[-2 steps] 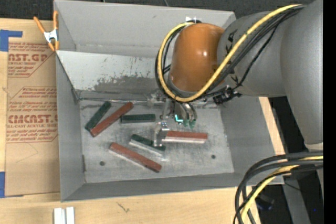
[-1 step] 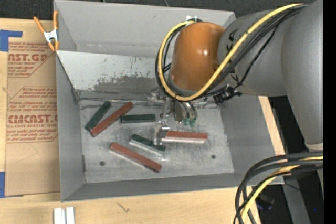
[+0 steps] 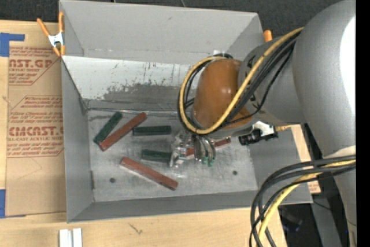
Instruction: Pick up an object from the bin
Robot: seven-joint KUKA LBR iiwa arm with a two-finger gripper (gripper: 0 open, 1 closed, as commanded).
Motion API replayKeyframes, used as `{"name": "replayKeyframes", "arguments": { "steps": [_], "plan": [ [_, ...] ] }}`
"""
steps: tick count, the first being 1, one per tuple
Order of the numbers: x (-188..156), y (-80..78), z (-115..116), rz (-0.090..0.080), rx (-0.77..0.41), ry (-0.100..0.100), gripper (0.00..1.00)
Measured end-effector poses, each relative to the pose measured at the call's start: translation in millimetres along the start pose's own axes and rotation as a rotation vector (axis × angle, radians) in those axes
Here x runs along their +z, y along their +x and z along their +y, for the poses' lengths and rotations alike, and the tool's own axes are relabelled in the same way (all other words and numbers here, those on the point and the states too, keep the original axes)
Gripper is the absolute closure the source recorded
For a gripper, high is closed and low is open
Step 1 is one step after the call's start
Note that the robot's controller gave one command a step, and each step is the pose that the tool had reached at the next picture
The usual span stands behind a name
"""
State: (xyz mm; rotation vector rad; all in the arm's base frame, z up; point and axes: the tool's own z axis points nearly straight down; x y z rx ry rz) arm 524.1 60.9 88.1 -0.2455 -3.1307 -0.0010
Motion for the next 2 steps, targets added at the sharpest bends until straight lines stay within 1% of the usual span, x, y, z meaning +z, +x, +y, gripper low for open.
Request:
{"name": "replayKeyframes", "arguments": {
  "steps": [1,2],
  "plan": [
    [0,0.0,0,0.000,0.000,0.000,1.00],
    [-118,-8.1,23,-0.003,-0.042,-0.001,1.00]
  ]
}}
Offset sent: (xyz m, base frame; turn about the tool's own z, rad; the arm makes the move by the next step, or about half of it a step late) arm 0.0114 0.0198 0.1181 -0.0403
